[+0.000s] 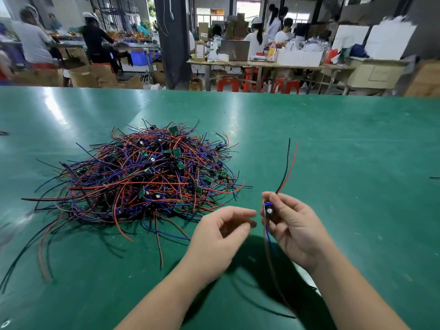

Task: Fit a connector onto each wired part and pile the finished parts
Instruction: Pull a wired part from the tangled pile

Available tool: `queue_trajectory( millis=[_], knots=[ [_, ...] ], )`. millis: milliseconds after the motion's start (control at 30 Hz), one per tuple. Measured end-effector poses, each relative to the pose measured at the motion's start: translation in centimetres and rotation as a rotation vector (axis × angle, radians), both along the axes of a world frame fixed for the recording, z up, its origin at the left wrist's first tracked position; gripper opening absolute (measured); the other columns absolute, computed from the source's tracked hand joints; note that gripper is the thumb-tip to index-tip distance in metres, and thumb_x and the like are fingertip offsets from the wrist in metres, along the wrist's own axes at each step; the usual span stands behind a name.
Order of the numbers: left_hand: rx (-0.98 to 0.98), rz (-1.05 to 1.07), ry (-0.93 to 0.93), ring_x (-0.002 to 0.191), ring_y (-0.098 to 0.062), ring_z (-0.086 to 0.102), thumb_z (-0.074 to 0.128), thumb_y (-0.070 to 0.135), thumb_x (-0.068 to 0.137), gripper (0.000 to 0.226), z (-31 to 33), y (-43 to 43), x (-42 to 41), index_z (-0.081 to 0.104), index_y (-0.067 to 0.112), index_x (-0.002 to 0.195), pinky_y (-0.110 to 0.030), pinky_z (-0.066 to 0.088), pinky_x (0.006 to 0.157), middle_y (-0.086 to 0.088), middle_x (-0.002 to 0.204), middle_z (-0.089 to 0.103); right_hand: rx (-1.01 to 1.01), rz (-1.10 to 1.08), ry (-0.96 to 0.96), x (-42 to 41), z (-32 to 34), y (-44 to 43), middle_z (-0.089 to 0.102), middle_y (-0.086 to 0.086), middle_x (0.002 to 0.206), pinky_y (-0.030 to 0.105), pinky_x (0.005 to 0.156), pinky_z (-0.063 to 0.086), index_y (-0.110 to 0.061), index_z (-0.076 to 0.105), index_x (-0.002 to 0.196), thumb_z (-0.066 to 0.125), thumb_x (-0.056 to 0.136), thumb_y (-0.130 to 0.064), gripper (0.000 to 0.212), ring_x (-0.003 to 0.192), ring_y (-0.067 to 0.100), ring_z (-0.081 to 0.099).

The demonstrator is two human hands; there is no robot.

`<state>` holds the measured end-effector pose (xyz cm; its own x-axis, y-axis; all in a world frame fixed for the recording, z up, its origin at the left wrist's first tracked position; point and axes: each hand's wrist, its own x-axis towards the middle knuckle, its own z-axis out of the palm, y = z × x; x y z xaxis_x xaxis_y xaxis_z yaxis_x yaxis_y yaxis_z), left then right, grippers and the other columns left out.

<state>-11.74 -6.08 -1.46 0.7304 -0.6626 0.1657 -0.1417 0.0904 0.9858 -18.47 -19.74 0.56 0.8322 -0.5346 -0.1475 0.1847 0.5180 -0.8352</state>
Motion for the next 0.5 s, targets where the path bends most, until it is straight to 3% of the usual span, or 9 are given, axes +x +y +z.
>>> queue_trajectory(
  millis=[67,167,267,367,500],
  knots=[
    [-0.023,0.018,0.211,0.063,-0.012,0.066,0.064,0.011,0.088,0.007,0.4,-0.1,0.1,0.071,0.015,0.088,-0.02,0.053,0.062,-0.007,0.078,0.073,-0.151,-0.001,0.04,-0.1,-0.2,-0.2,0.066,0.005,0.059,0.016,0.048,0.049,-0.011,0.076,0.063,0.067,0.065,-0.015,0.01,0.049,0.009,0.059],
    [0.02,-0.029,0.272,0.059,-0.017,0.063,0.073,0.028,0.072,0.018,0.2,-0.2,-0.4,0.074,0.01,0.075,-0.028,0.057,0.06,-0.012,0.072,0.071,-0.372,0.029,0.11,-0.2,-0.8,0.3,0.066,0.007,0.058,0.018,0.047,0.044,-0.009,0.074,0.062,0.074,0.065,-0.016,0.009,0.049,0.011,0.054],
    [0.088,-0.062,0.284,0.051,-0.012,0.058,0.074,0.013,0.079,0.011,0.1,-0.2,-0.9,0.073,0.009,0.068,-0.024,0.054,0.053,-0.008,0.062,0.067,-0.478,0.01,0.184,-0.1,-1.3,0.5,0.065,0.008,0.057,0.02,0.045,0.04,-0.005,0.072,0.064,0.074,0.076,-0.005,0.012,0.047,0.011,0.05],
    [0.137,-0.1,0.351,0.051,-0.011,0.06,0.069,0.006,0.083,0.01,0.5,-0.2,-0.6,0.07,0.006,0.073,-0.021,0.053,0.052,-0.008,0.063,0.067,-0.38,-0.054,0.21,-0.1,-0.7,0.0,0.06,0.007,0.053,0.018,0.041,0.038,-0.004,0.068,0.064,0.073,0.075,0.002,0.013,0.042,0.01,0.049],
    [0.219,-0.298,0.357,0.054,-0.015,0.063,0.069,0.005,0.083,0.019,1.1,0.4,-0.5,0.071,0.01,0.065,-0.025,0.056,0.057,-0.01,0.068,0.069,-0.114,-0.224,0.203,-0.5,0.6,-2.7,0.059,0.001,0.048,0.011,0.035,0.037,-0.004,0.062,0.07,0.068,0.08,0.001,0.012,0.038,0.005,0.052]
  ],
)
